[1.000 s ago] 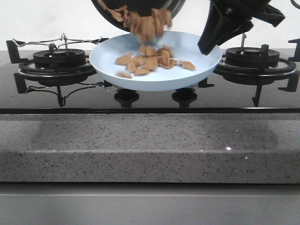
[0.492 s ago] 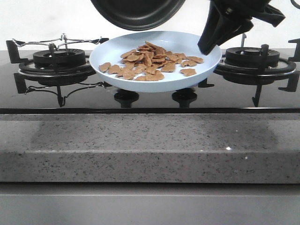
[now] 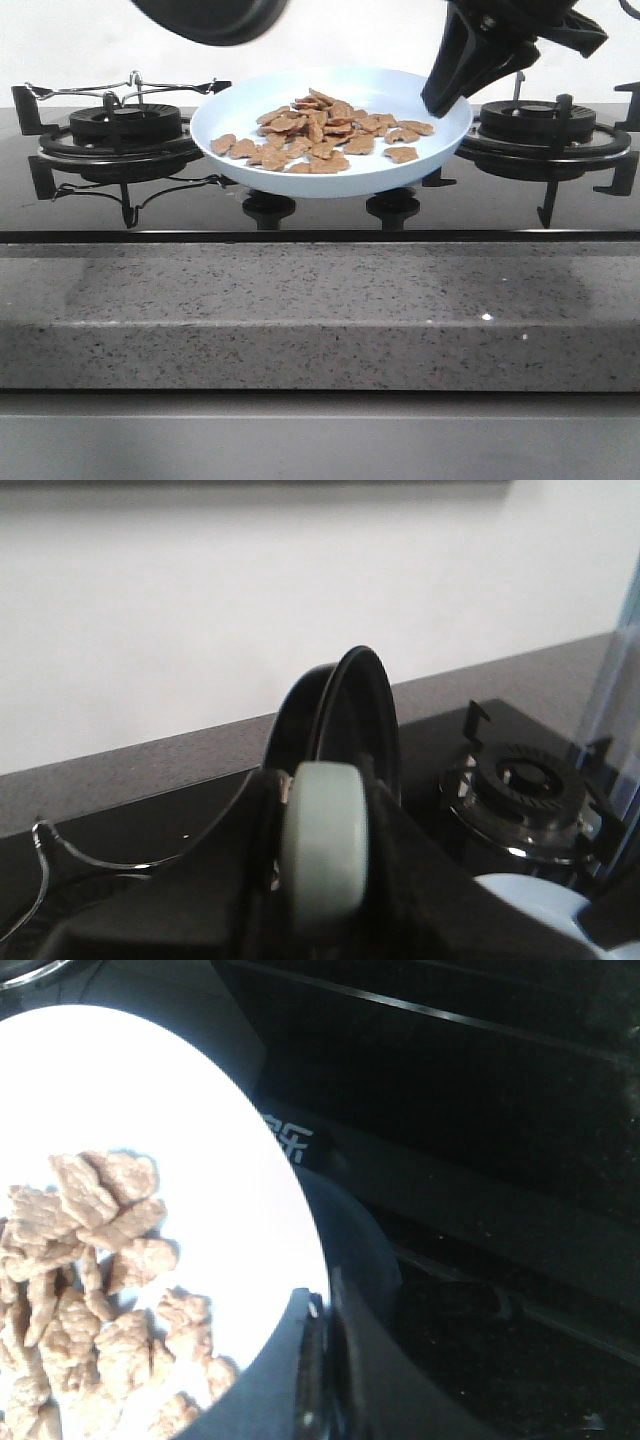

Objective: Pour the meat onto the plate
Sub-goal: 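Swing the empty pan back toward its burner with the left gripper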

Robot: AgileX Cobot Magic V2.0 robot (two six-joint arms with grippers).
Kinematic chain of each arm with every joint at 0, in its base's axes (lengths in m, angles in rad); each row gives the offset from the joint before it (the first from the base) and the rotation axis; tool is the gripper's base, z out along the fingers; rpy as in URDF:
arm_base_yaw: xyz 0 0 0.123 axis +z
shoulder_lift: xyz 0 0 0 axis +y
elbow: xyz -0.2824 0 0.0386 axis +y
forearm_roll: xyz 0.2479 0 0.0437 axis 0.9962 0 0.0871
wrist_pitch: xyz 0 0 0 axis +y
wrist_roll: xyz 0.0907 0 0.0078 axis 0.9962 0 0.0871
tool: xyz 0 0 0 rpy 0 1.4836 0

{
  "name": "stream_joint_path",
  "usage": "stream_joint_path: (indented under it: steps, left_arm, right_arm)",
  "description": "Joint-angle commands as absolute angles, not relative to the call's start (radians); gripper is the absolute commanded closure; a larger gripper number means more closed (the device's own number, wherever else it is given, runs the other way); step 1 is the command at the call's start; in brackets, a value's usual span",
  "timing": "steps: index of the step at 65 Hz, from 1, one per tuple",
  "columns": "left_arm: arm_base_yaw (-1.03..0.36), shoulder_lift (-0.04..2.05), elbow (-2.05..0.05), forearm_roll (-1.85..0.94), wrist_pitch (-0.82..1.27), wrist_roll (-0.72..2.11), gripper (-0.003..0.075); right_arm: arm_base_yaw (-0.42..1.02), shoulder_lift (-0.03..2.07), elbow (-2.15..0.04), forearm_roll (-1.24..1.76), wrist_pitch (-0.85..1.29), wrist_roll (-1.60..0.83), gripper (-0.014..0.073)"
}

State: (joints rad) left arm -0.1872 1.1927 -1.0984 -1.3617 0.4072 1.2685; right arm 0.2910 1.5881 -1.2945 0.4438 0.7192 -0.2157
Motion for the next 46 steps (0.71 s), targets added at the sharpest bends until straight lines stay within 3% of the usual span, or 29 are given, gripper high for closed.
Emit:
stream_joint_path:
  steps: [1,25,46]
  left_arm:
    - [-0.111,1.165,-1.138,-1.476,0.44,1.214,0.0741]
    - [0.173,1.323,-1.138,-1.83,0.719,1.139,0.0741]
    - [0.22,1.5,-1.151,-1.864,0.758,1.007,0.0741]
  right_arm:
    - [0.29,1.538,-1.32,0.469,0.671,-0.225,0.0663]
    - [0.29,1.538,-1.32,0.469,0.671,-0.225,0.0663]
    - [0.29,1.538,-1.32,0.469,0.671,-0.225,0.0663]
